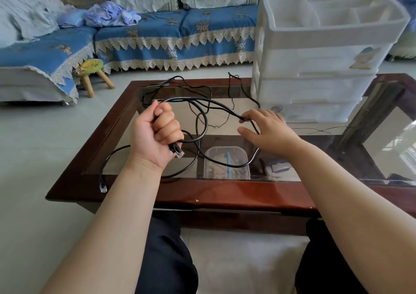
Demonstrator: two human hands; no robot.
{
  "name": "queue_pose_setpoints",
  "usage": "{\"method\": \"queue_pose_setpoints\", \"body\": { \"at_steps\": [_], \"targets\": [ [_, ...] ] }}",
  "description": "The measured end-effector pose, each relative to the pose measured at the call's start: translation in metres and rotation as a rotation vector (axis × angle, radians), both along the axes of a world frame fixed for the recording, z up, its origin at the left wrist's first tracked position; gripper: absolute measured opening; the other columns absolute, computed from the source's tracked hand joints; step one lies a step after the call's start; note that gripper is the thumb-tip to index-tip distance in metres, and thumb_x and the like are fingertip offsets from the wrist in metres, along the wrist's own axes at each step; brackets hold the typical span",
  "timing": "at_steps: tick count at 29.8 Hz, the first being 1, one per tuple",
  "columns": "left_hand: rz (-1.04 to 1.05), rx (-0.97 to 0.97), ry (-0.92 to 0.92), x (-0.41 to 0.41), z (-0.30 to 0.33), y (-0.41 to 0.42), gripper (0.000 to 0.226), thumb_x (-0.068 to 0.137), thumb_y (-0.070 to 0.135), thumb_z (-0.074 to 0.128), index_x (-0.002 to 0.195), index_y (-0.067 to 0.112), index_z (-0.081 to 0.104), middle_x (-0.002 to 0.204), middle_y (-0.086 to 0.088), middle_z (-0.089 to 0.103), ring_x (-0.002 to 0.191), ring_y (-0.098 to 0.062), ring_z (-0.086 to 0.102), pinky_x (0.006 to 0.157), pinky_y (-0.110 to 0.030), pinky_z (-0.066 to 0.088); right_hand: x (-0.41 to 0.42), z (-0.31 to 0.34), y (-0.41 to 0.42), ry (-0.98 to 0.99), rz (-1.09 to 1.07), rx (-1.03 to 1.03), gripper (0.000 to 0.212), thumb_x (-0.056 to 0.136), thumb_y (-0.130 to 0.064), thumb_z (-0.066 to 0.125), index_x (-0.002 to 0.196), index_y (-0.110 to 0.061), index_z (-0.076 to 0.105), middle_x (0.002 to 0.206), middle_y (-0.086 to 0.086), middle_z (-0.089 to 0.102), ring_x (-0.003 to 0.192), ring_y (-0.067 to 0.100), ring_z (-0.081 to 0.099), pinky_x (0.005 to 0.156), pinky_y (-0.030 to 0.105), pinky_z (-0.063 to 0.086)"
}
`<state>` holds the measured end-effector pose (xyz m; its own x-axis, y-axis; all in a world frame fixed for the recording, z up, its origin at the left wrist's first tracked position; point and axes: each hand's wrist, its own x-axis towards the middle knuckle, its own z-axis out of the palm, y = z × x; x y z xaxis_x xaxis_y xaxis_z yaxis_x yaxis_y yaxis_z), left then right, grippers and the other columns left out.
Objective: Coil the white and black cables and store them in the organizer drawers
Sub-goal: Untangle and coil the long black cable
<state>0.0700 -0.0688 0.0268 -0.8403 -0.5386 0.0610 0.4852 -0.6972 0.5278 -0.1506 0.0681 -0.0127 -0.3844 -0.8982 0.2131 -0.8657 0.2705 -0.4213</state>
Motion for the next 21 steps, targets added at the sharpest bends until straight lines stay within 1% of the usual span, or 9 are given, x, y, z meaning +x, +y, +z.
{"method": "queue_pose_setpoints", "body": {
  "at_steps": [3, 5, 6, 7, 9, 11, 13, 18, 21],
  "targets": [
    [0.101, 0.063, -0.007, 0.002, 0.0, -0.005, 0.04, 0.099, 0.026, 0.032, 0.061, 0.019, 0.043, 0.04, 0.008, 0.028, 0.033, -0.006, 0.014, 0.028, -0.016, 0.02, 0.003, -0.001, -0.003, 0.054, 0.013, 0.009, 0.041, 0.089, -0.056, 0.047, 0.121, -0.03, 0.049, 0.132, -0.002, 0.049, 0.13, 0.02, 0.036, 0.116, 0.044, 0.012],
    [0.163, 0.109, 0.005, 0.005, 0.0, -0.011, 0.038, 0.098, 0.023, 0.032, 0.061, 0.018, 0.041, 0.039, 0.007, 0.03, 0.029, -0.007, 0.019, 0.028, -0.017, 0.019, 0.009, 0.002, -0.003, -0.009, 0.042, -0.026, 0.034, 0.09, -0.052, 0.047, 0.116, -0.029, 0.049, 0.116, -0.003, 0.059, 0.118, 0.017, 0.049, 0.114, 0.041, 0.019],
    [0.189, 0.129, 0.013, 0.007, 0.001, -0.014, 0.035, 0.095, 0.021, 0.034, 0.061, 0.019, 0.04, 0.04, 0.007, 0.029, 0.028, -0.007, 0.022, 0.028, -0.016, 0.019, 0.014, 0.005, -0.003, -0.059, 0.055, -0.062, 0.029, 0.092, -0.047, 0.048, 0.114, -0.028, 0.049, 0.104, -0.003, 0.062, 0.106, 0.016, 0.055, 0.106, 0.038, 0.032],
    [0.212, 0.145, 0.017, 0.009, 0.001, -0.017, 0.032, 0.093, 0.019, 0.036, 0.062, 0.019, 0.038, 0.04, 0.008, 0.029, 0.028, -0.007, 0.023, 0.029, -0.016, 0.019, 0.02, 0.009, -0.001, -0.095, 0.062, -0.115, 0.024, 0.093, -0.042, 0.05, 0.112, -0.026, 0.049, 0.094, -0.004, 0.063, 0.092, 0.017, 0.059, 0.088, 0.034, 0.043],
    [0.253, 0.159, -0.007, 0.012, 0.001, -0.022, 0.034, 0.096, 0.02, 0.034, 0.062, 0.02, 0.037, 0.04, 0.008, 0.028, 0.028, -0.007, 0.023, 0.029, -0.016, 0.018, 0.032, 0.018, 0.002, -0.08, 0.057, -0.253, 0.018, 0.094, -0.033, 0.053, 0.106, -0.021, 0.053, 0.078, -0.005, 0.061, 0.067, 0.017, 0.055, 0.059, 0.029, 0.041],
    [0.277, 0.135, -0.066, 0.013, 0.002, -0.023, 0.039, 0.1, 0.025, 0.03, 0.062, 0.02, 0.038, 0.041, 0.008, 0.027, 0.029, -0.007, 0.022, 0.03, -0.017, 0.016, 0.045, 0.023, 0.005, 0.004, 0.045, -0.346, 0.015, 0.093, -0.03, 0.055, 0.099, -0.016, 0.056, 0.067, -0.004, 0.06, 0.058, 0.02, 0.053, 0.051, 0.03, 0.042],
    [0.287, 0.059, -0.145, 0.011, 0.003, -0.019, 0.041, 0.102, 0.028, 0.03, 0.062, 0.02, 0.038, 0.042, 0.009, 0.025, 0.029, -0.006, 0.019, 0.03, -0.017, 0.015, 0.055, 0.027, 0.008, 0.098, 0.027, -0.309, 0.016, 0.094, -0.032, 0.053, 0.095, -0.016, 0.058, 0.065, -0.004, 0.062, 0.056, 0.022, 0.055, 0.05, 0.03, 0.044],
    [0.239, -0.201, -0.328, -0.002, 0.006, -0.001, 0.042, 0.103, 0.033, 0.029, 0.064, 0.02, 0.035, 0.043, 0.009, 0.022, 0.032, -0.004, 0.016, 0.032, -0.018, 0.012, 0.071, 0.027, 0.013, 0.308, 0.075, 0.041, 0.024, 0.098, -0.039, 0.038, 0.098, -0.019, 0.051, 0.072, -0.001, 0.063, 0.065, 0.029, 0.06, 0.054, 0.03, 0.044],
    [0.168, -0.321, -0.41, -0.009, 0.006, 0.009, 0.045, 0.104, 0.035, 0.028, 0.063, 0.02, 0.035, 0.043, 0.008, 0.022, 0.033, -0.004, 0.016, 0.035, -0.02, 0.009, 0.084, 0.021, 0.013, 0.385, 0.171, 0.081, 0.025, 0.098, -0.04, 0.036, 0.097, -0.019, 0.051, 0.076, -0.001, 0.062, 0.069, 0.028, 0.061, 0.053, 0.029, 0.038]
  ]
}}
